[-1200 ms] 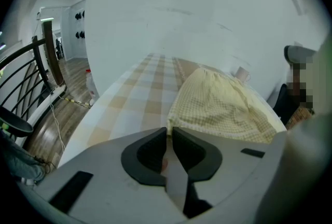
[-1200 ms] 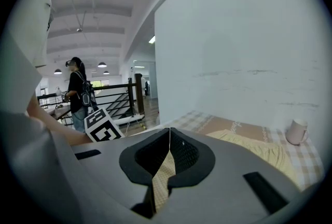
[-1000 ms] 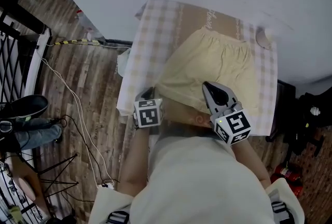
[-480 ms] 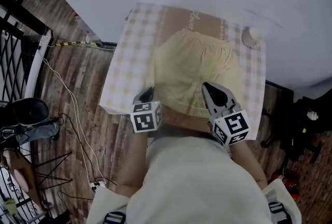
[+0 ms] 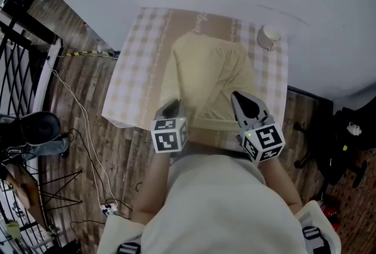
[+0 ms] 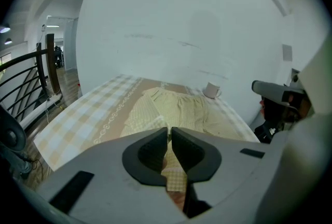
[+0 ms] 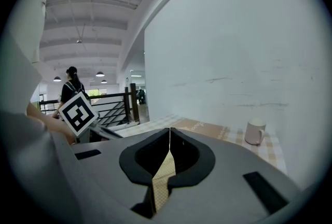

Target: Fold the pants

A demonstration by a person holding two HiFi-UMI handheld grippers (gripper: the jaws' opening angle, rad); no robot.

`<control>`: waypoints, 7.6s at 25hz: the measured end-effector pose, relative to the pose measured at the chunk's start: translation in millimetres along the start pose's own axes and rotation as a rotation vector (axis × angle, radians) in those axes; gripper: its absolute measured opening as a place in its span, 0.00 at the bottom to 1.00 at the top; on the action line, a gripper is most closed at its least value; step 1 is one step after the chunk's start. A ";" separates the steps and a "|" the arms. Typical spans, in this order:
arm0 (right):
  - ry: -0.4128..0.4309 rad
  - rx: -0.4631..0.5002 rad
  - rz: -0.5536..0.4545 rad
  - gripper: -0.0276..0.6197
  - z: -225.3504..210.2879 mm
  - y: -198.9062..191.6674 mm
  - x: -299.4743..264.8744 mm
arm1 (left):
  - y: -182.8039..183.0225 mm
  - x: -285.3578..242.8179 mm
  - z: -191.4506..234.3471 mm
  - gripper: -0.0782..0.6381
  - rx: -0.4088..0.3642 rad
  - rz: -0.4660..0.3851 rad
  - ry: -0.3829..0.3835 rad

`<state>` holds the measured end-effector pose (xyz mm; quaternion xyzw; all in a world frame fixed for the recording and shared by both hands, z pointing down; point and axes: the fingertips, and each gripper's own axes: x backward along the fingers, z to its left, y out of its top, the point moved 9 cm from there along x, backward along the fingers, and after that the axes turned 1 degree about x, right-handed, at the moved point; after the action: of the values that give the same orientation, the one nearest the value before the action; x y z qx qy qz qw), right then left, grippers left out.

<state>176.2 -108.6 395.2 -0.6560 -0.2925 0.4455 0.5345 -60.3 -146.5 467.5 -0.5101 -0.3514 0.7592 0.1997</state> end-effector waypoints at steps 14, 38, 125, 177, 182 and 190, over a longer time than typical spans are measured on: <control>-0.048 -0.024 0.004 0.05 -73.7 -24.3 72.3 | -10.3 -24.3 -121.6 0.15 -0.053 -0.006 -0.090; 0.023 -0.088 0.082 0.36 -133.9 -70.8 134.1 | -68.5 -58.0 -249.9 0.15 -0.168 0.164 -0.212; -0.106 0.107 0.414 0.05 -223.0 -72.7 -180.5 | 128.9 -268.1 -69.0 0.31 -0.181 0.145 -0.189; 0.148 0.124 0.255 0.10 -69.3 -94.8 25.0 | -36.1 -32.5 -111.1 0.17 -0.092 0.024 -0.063; 0.127 0.108 0.258 0.11 -43.0 -111.3 51.8 | -70.9 -6.0 -112.6 0.17 -0.063 0.027 -0.085; 0.148 0.063 0.346 0.24 -34.6 -130.9 70.5 | -91.6 8.1 -110.5 0.27 -0.022 0.065 -0.148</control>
<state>249.8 -29.5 503.0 -0.7105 -0.1210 0.4901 0.4902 32.5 -43.0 504.2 -0.4657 -0.3568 0.7971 0.1429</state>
